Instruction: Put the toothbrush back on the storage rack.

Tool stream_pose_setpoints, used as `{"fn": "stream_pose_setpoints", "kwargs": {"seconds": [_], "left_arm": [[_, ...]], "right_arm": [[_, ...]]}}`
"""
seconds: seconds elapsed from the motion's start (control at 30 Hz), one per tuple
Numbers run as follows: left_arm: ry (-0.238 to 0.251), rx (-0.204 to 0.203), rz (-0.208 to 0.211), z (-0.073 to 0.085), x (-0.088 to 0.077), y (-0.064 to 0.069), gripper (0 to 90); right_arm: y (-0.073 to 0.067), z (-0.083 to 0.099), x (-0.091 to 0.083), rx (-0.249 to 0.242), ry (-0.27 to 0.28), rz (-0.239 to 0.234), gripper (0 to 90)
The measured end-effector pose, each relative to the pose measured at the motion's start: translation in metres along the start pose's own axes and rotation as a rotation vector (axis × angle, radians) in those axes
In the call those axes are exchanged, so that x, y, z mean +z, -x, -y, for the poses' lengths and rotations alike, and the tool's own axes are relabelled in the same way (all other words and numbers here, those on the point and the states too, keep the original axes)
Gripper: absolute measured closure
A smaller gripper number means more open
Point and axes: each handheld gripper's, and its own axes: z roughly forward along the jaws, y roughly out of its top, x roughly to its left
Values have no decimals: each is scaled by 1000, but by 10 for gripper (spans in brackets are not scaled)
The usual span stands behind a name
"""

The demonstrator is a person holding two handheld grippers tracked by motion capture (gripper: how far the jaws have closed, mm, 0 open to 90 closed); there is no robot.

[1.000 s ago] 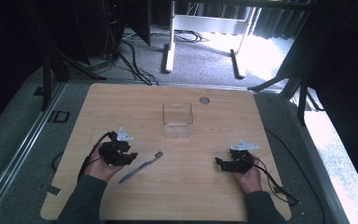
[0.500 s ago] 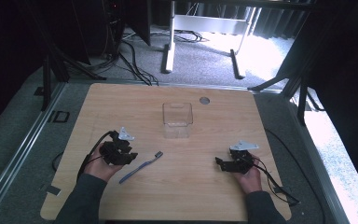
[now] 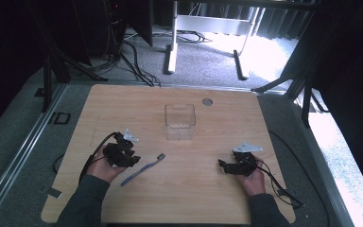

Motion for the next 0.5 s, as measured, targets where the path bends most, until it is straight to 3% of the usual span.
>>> {"fn": "stream_pose_setpoints", "kwargs": {"seconds": [0.5], "left_arm": [[-43,11,11,-9,1,-1,673]], "right_arm": [[0,0,0,-1,0,0,205]]}}
